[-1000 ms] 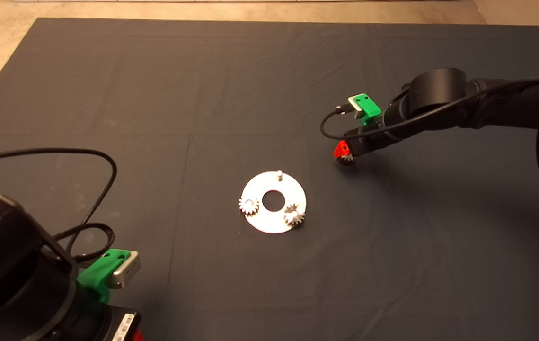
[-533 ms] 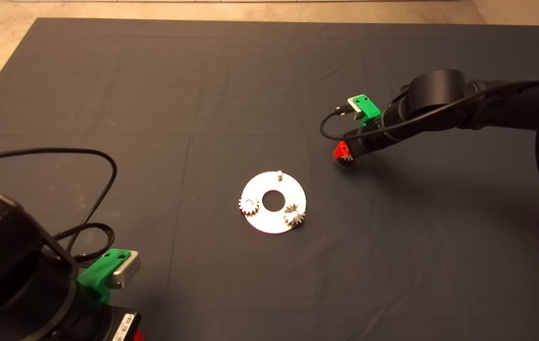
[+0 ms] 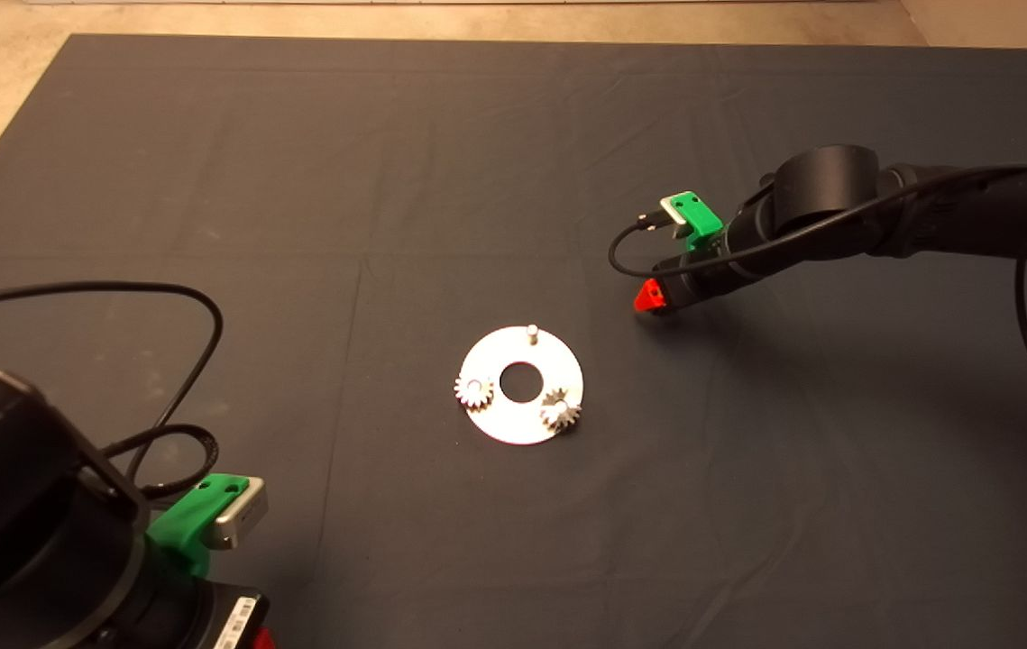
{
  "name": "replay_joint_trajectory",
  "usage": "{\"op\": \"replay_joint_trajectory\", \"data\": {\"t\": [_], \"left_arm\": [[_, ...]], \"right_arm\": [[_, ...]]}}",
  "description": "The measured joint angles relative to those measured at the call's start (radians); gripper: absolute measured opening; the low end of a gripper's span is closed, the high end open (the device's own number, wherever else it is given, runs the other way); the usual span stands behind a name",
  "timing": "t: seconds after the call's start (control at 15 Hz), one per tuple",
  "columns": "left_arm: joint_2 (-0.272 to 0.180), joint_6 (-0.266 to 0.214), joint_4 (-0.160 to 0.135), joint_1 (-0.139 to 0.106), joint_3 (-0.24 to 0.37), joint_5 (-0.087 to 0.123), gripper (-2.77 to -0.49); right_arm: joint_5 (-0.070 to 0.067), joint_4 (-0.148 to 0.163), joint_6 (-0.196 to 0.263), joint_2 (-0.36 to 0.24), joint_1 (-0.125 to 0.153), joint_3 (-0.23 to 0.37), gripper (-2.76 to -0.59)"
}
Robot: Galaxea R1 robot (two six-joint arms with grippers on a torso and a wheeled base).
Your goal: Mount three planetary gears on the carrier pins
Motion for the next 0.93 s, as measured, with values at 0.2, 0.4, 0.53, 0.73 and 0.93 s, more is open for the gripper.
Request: {"op": "replay_joint_trajectory", "data": {"t": [0.2,0.4,0.53,0.73,0.93], "left_arm": [[0.000,0.000,0.000,0.000,0.000,0.000,-1.22],[0.000,0.000,0.000,0.000,0.000,0.000,-1.22],[0.000,0.000,0.000,0.000,0.000,0.000,-1.22],[0.000,0.000,0.000,0.000,0.000,0.000,-1.22],[0.000,0.000,0.000,0.000,0.000,0.000,-1.22]], "right_arm": [[0.000,0.000,0.000,0.000,0.000,0.000,-0.98],[0.000,0.000,-0.003,0.000,0.000,0.000,-1.11],[0.000,0.000,-0.003,0.000,0.000,0.000,-1.11],[0.000,0.000,-0.005,0.000,0.000,0.000,-1.28],[0.000,0.000,-0.014,0.000,0.000,0.000,-1.36]]}}
